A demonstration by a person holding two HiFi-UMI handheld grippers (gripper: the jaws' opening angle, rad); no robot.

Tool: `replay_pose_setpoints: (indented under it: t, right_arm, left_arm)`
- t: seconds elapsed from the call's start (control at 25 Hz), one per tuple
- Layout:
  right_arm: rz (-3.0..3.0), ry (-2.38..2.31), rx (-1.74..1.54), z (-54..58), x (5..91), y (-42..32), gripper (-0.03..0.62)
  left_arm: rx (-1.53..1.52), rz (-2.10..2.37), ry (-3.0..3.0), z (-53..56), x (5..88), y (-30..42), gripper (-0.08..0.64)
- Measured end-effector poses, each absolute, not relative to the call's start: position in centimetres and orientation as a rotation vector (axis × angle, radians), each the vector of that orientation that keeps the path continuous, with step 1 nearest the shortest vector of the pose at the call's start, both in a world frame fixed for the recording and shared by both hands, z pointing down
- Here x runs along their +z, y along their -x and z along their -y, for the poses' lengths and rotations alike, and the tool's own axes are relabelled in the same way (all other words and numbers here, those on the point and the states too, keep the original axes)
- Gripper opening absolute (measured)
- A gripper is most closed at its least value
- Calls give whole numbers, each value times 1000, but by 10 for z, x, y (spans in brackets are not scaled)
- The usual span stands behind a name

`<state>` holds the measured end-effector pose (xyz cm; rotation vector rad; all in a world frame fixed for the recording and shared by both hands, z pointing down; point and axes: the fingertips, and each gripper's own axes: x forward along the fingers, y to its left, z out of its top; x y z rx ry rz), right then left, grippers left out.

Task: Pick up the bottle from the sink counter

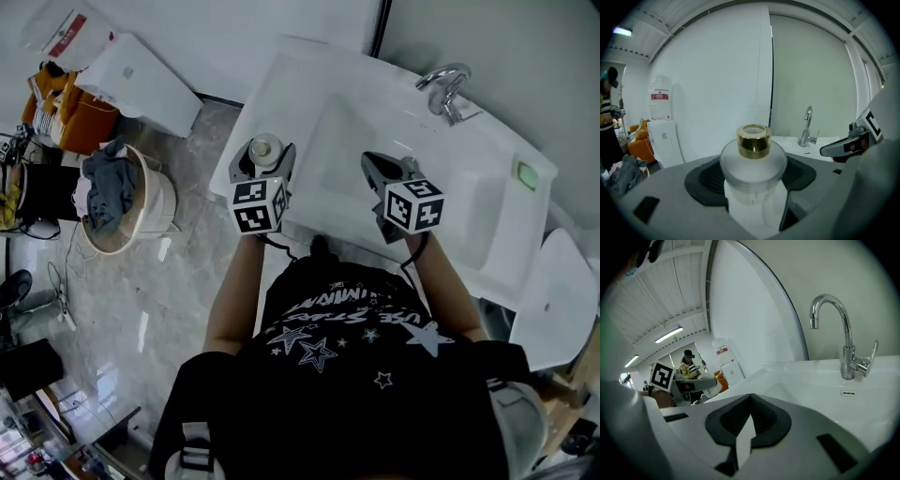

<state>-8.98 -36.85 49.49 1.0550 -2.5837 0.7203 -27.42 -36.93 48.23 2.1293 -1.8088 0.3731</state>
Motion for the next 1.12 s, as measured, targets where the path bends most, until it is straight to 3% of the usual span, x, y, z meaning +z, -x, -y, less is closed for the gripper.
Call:
replay_pose_setpoints:
  t: [1.12]
  right_arm:
    - [2712,-758,691,205,488,-24,6]
  left_arm:
    - [222,1942,-2001,150,458,121,342]
